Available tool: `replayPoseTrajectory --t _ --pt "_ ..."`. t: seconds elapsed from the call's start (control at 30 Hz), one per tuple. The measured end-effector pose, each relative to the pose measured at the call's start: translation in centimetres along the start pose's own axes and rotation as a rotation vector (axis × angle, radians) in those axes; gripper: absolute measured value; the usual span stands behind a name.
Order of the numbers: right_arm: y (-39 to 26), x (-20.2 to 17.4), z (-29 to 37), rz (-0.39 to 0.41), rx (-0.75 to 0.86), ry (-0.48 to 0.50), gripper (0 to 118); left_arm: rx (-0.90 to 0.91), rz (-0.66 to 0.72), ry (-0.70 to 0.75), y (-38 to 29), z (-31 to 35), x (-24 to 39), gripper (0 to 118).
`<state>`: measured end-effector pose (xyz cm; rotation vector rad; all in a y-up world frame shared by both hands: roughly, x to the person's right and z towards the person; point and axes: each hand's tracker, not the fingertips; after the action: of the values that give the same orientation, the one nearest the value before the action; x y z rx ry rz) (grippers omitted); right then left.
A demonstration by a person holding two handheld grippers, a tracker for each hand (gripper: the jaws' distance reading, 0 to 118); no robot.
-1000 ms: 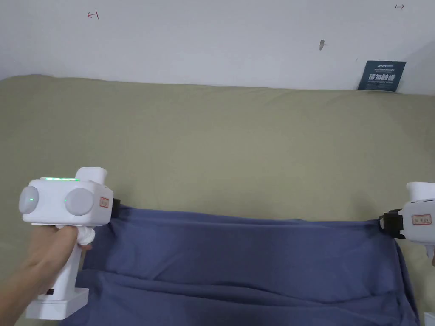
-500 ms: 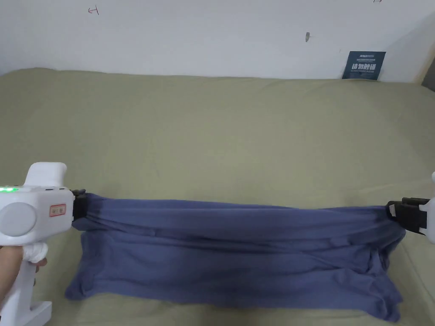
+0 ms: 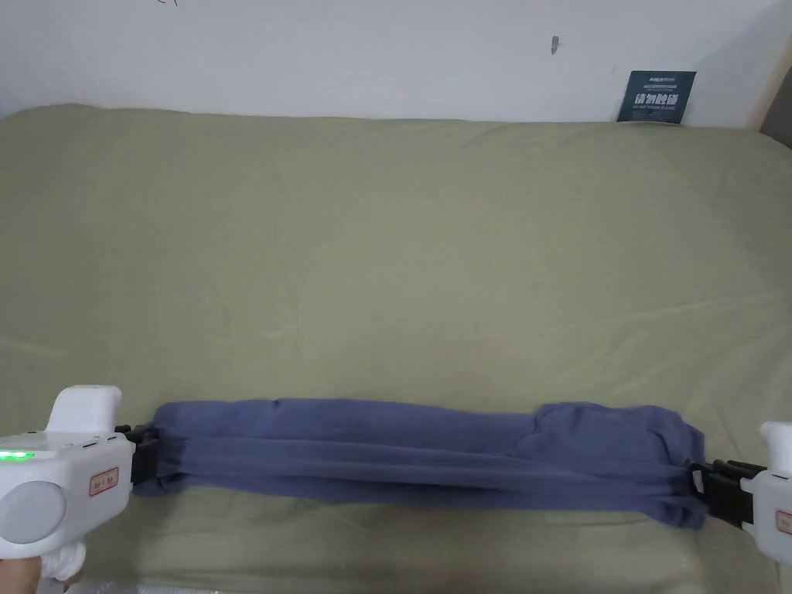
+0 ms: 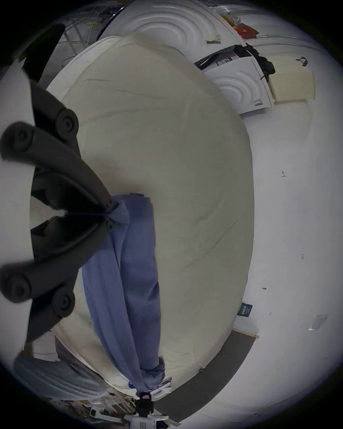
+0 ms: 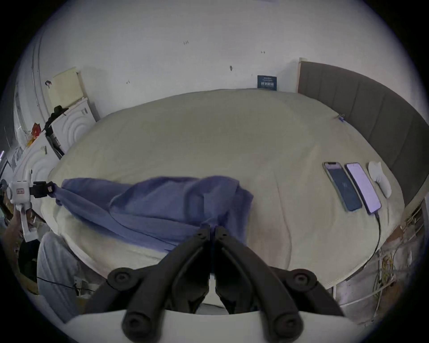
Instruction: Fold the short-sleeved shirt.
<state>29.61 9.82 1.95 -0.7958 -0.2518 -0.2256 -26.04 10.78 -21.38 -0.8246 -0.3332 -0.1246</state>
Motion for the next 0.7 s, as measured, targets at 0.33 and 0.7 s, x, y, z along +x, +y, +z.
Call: replayPoseTrajectory --t 0.33,0.7 --pt "1.7 -2.4 1.6 0.062 0.186 -0.074 112 0.085 -0.021 0.089 1.6 1.9 2.1 113" --pt "5.1 -11.8 2.1 0.053 0.485 -0.098 0 0.358 0.035 0.054 4.7 4.9 8.5 0"
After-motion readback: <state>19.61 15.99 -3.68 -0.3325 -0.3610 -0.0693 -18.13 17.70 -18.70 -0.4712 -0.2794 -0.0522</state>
